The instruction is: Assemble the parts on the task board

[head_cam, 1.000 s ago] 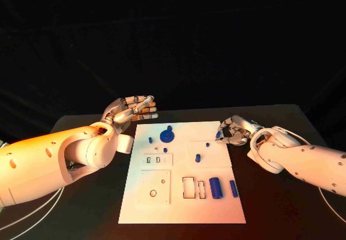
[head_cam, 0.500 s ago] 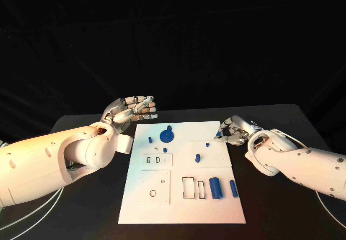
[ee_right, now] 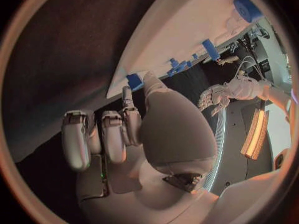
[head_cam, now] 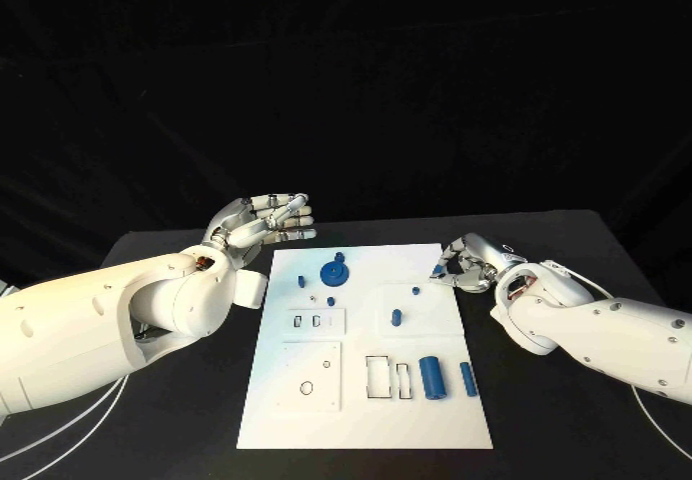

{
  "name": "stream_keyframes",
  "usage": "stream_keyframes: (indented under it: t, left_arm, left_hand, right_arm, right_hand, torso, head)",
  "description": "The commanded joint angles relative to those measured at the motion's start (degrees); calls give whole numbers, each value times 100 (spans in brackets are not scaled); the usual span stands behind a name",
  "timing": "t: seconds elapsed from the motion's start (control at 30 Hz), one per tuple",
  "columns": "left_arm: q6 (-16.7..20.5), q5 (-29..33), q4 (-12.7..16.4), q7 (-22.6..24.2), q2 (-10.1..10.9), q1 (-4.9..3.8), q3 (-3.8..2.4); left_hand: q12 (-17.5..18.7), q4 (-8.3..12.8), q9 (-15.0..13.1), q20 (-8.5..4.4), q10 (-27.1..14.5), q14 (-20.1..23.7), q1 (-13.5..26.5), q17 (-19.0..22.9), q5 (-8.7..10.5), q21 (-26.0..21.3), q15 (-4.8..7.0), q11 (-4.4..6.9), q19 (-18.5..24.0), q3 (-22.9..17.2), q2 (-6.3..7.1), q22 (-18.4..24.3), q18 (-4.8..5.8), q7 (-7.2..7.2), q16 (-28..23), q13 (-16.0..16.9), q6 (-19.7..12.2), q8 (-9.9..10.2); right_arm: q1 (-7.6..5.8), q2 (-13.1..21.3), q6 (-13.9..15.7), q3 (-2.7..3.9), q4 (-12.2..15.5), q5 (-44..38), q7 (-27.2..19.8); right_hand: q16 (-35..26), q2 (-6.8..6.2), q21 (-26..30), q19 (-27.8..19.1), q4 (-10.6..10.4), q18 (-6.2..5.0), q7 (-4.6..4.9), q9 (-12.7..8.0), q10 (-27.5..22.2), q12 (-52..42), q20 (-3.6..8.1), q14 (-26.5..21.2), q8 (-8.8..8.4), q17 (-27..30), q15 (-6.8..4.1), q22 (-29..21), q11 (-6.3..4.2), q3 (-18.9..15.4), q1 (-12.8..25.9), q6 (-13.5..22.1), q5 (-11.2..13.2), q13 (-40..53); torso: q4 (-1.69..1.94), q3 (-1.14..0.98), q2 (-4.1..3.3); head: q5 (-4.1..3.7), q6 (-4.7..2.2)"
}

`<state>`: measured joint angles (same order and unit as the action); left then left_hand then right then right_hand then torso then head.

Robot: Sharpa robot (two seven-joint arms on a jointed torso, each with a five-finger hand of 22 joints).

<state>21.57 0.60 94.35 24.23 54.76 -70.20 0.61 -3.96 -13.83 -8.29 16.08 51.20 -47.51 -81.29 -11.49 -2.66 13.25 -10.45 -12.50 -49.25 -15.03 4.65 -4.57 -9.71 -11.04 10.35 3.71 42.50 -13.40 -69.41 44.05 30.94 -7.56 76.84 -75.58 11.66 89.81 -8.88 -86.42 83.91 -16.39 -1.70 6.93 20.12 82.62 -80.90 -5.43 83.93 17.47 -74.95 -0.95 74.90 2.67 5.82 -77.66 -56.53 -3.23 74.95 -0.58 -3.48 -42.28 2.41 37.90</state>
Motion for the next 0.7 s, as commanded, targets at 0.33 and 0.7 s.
stream_keyframes:
  t: [0.33, 0.7]
  left_arm:
    - [-120, 7, -3, 19, -10, -3, -3]
    - [-128, -13, -40, 17, -15, -3, -2]
  left_hand:
    - [27, -14, 0, -1, -1, 37, 53, -5, -22, -40, -11, 0, -26, -16, 2, 7, -67, -376, -22, -5, 23, 21]
    - [27, -14, 0, -1, -1, 37, 53, -5, -22, -40, -11, 0, -26, -16, 2, 7, -67, -376, -22, -5, 23, 21]
  right_arm:
    - [29, -27, 39, 0, 5, -170, -19]
    - [33, -31, 142, 0, 34, -167, -142]
  right_hand:
    - [19, 249, -36, 430, 158, 89, -43, 48, 40, -30, 84, 607, 167, -1505, -72, 1306, -59, 478, -534, 36, -33, 691]
    - [19, 241, -94, 463, 198, 104, -58, 51, 87, -78, 96, 607, 201, -1505, -87, 1344, -73, 592, -590, 22, -31, 738]
  torso:
    - [-4, -8, 1]
    - [-4, -5, -1]
  head:
    - [8, 10]
    - [3, 14]
